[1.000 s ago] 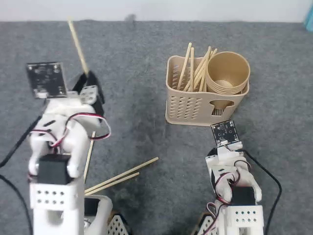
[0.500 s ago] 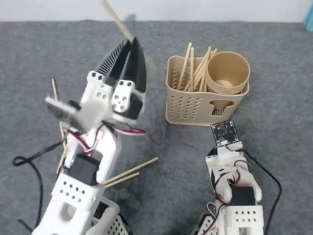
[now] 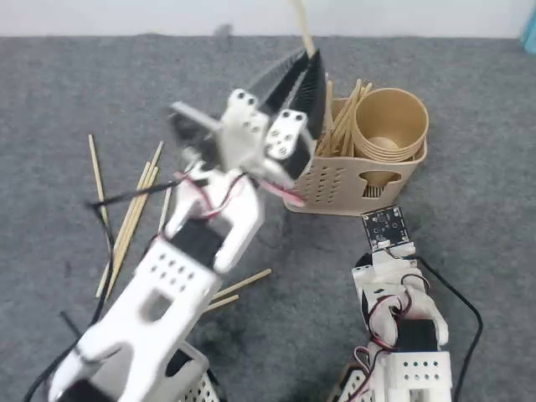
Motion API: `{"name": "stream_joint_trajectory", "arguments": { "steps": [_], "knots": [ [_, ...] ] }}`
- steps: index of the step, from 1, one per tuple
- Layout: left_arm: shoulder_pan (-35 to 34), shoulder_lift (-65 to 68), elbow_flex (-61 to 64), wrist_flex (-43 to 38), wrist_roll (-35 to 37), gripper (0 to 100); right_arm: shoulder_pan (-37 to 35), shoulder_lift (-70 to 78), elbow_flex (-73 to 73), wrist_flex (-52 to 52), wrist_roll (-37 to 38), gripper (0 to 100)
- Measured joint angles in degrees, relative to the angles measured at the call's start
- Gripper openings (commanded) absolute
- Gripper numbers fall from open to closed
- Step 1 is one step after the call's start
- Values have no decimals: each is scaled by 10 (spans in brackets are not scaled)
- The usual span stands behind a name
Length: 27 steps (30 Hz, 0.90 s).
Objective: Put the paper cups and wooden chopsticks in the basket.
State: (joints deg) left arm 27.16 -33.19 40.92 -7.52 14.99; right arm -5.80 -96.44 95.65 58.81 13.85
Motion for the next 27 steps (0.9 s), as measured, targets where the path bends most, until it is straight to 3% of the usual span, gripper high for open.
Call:
{"name": "stream_joint_trajectory", "arguments": {
  "steps": [6, 12, 21, 27],
  "knots": [
    [-40, 98, 15, -119, 0, 15, 0, 0, 0, 0, 0, 33],
    [-40, 118, 72, -149, 0, 19, 0, 0, 0, 0, 0, 33],
    [-35, 23, 161, -122, 0, 19, 0, 0, 0, 0, 0, 33],
    [-35, -56, 169, -42, -35, 20, 0, 0, 0, 0, 18, 33]
  ]
}}
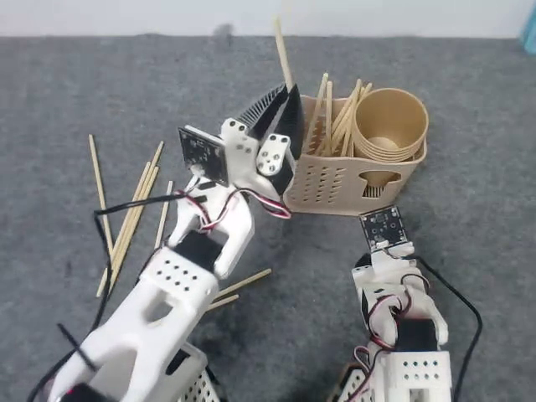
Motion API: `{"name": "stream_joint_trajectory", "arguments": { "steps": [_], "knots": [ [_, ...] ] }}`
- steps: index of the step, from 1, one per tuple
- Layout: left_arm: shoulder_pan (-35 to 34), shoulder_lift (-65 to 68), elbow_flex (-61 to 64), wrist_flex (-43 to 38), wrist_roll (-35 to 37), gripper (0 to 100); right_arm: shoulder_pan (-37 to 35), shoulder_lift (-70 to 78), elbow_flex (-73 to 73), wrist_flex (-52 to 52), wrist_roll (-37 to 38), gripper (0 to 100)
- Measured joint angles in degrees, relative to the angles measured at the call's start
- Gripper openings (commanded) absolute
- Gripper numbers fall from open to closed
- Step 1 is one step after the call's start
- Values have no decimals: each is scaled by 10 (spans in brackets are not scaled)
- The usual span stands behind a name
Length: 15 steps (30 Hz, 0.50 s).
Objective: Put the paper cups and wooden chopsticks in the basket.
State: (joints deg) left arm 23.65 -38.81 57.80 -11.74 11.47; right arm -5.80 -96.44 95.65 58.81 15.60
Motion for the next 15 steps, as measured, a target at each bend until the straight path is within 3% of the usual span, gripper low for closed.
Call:
{"name": "stream_joint_trajectory", "arguments": {
  "steps": [3, 8, 15],
  "knots": [
    [0, -21, 0, 30, -25, 37, 0, 0, 0, 0, 3, 33],
    [0, -27, 0, 33, -31, 173, 0, 0, 0, 0, 3, 33],
    [0, -31, 0, 71, -32, 176, 0, 0, 0, 0, 3, 33]
  ]
}}
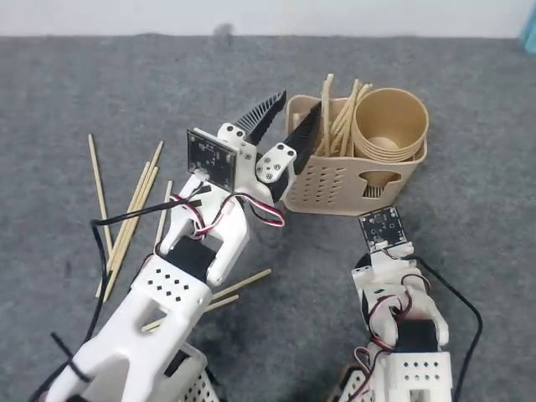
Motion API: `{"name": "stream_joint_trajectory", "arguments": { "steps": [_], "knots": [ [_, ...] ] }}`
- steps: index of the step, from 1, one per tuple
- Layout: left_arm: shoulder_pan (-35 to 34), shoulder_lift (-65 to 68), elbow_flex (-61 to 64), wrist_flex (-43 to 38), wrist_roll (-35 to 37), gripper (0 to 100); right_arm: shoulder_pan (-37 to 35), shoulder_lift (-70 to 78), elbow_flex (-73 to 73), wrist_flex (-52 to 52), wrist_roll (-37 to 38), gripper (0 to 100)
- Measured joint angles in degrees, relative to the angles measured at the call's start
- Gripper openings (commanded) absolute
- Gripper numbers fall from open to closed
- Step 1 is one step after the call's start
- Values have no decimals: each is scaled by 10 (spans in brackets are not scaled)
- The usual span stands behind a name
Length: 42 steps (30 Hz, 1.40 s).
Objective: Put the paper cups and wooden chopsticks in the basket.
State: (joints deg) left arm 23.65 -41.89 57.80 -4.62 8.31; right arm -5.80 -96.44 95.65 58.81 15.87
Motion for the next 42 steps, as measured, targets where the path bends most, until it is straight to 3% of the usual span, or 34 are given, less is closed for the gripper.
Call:
{"name": "stream_joint_trajectory", "arguments": {
  "steps": [4, 10, 13, 21, 25, 29, 35, 42],
  "knots": [
    [-9, -7, 0, 1, 0, 174, 0, 0, 0, 0, 0, 33],
    [-83, -91, -2, 37, 0, 92, 0, 0, 0, 0, 0, 33],
    [-135, -156, -7, 120, 0, 48, 0, 0, 0, 0, 0, 33],
    [-314, -336, -9, 436, 4, 12, 0, 0, 0, 0, 0, 33],
    [-409, -399, 29, 527, 25, 12, 0, 0, 0, 0, 0, 33],
    [-499, -433, 97, 543, 35, 12, 0, 0, 0, 4, 0, 33],
    [-583, -440, 226, 548, 35, 12, 0, 0, 0, 9, 0, 33],
    [-601, -441, 336, 549, 37, 12, 0, 0, -18, 49, 0, 33]
  ]
}}
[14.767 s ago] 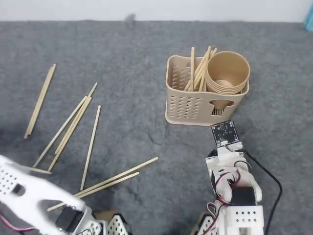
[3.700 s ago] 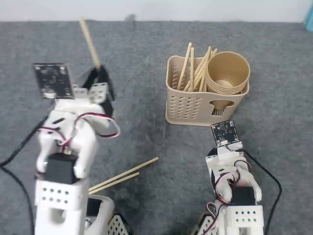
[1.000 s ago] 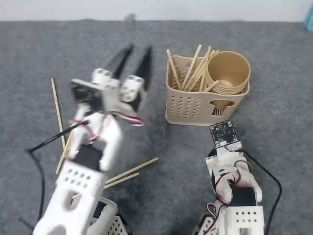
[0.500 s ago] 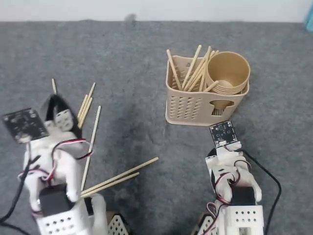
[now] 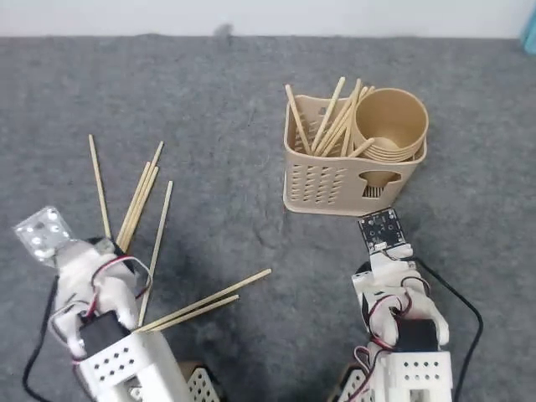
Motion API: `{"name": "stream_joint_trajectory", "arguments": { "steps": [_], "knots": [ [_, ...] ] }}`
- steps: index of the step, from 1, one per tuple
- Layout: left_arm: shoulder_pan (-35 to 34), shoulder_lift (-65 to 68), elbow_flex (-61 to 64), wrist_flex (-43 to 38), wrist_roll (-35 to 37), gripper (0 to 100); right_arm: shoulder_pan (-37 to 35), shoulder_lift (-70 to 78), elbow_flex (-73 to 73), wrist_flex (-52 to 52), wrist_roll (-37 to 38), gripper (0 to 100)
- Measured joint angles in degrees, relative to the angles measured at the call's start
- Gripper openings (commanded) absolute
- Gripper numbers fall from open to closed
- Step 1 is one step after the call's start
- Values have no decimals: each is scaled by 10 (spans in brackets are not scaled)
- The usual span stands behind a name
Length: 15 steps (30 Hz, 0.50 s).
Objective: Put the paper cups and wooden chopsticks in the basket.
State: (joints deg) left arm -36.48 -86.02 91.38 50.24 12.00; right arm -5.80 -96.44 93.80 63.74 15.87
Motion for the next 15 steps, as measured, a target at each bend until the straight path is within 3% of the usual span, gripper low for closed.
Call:
{"name": "stream_joint_trajectory", "arguments": {
  "steps": [9, 15],
  "knots": [
    [35, -1, 27, -7, -51, 12, 11, 14, -225, 91, 16, 37],
    [38, -2, 27, -7, -62, 12, -17, 194, -507, 212, 26, 39]
  ]
}}
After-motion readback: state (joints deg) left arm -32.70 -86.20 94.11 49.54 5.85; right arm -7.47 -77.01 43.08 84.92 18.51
